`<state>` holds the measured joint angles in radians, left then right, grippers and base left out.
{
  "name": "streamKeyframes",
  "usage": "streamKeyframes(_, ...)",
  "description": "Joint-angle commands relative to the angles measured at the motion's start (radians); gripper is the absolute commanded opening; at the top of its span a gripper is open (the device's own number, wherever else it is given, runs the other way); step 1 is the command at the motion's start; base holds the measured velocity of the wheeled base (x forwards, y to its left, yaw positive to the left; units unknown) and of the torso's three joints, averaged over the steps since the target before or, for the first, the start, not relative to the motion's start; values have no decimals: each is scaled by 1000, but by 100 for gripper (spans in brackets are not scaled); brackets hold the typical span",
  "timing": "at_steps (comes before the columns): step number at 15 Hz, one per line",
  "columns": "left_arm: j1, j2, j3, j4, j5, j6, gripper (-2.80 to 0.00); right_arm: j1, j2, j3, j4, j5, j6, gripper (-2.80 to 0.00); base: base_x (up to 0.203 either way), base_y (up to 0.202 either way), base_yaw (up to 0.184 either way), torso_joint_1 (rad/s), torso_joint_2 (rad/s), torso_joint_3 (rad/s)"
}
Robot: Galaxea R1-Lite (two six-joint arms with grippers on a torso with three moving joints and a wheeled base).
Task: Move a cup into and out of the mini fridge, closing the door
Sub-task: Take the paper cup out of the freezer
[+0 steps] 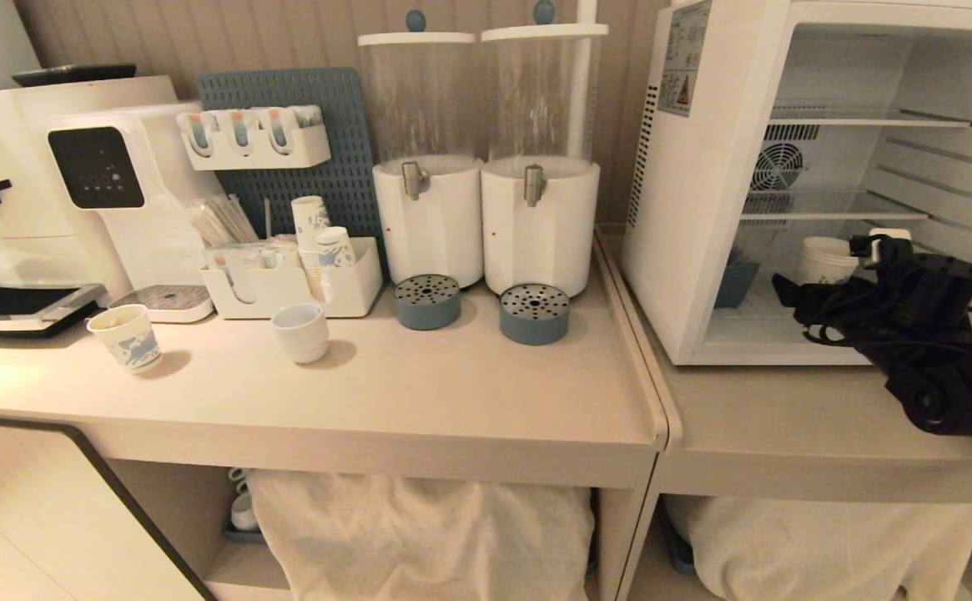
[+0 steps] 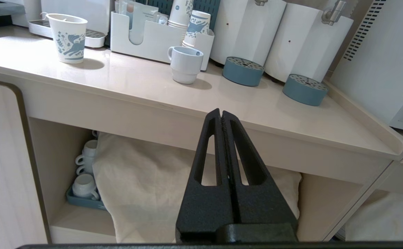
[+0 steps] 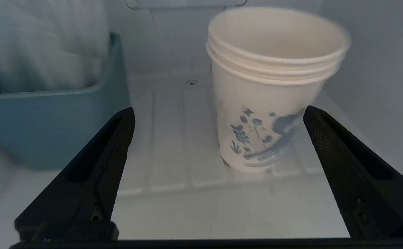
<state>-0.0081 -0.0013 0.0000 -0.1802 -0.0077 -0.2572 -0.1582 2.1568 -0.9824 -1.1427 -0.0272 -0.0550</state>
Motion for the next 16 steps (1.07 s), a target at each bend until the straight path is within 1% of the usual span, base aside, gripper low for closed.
streamKeyframes(1, 0, -3, 40, -1, 0, -2, -280, -12, 59, -47, -3, 0, 0, 0, 0, 0, 0, 0, 0, 0)
streamKeyframes(5, 0, -3, 40, -1, 2, -2, -280, -57, 141, -154, 35, 0, 0, 0, 0, 0, 0, 0, 0, 0)
streamKeyframes(7, 0, -3, 40, -1, 2, -2, -280, -77, 159, -200, 77, 1, -1, 0, 0, 0, 0, 0, 0, 0)
streamKeyframes(11, 0, -3, 40, -1, 2, -2, -280, -79, 201, -309, 143, 6, -11, 0, 0, 0, 0, 0, 0, 0)
streamKeyframes(13, 0, -3, 40, -1, 2, -2, -280, -74, 217, -339, 171, 22, -11, 0, 0, 0, 0, 0, 0, 0)
streamKeyframes(16, 0, -3, 40, -1, 2, -2, -280, -69, 244, -372, 175, 24, -11, 0, 0, 0, 0, 0, 0, 0)
